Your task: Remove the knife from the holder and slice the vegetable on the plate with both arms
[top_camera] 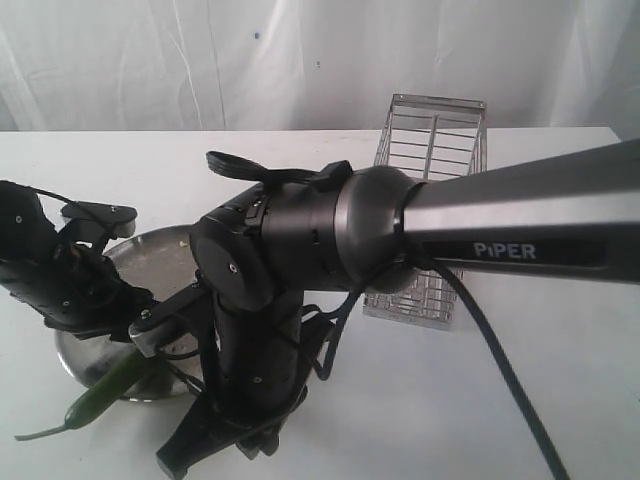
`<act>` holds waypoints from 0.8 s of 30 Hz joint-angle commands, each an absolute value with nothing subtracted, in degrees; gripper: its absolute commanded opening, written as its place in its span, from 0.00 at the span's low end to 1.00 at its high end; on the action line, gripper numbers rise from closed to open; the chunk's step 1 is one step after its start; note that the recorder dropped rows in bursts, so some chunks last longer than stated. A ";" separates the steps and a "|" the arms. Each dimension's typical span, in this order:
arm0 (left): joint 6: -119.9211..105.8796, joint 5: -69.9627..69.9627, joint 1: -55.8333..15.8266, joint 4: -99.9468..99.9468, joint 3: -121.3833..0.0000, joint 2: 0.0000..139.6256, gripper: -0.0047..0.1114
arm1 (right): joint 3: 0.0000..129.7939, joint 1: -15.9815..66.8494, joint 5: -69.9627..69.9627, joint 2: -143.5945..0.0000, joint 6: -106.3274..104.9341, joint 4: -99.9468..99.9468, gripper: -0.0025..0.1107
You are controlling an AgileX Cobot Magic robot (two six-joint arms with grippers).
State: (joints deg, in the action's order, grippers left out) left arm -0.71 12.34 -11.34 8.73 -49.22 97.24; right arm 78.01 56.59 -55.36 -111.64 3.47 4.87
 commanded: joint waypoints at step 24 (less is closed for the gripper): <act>0.00 15.18 -11.29 7.00 -48.73 87.95 0.59 | 80.88 56.45 -58.88 -111.58 3.60 0.00 0.02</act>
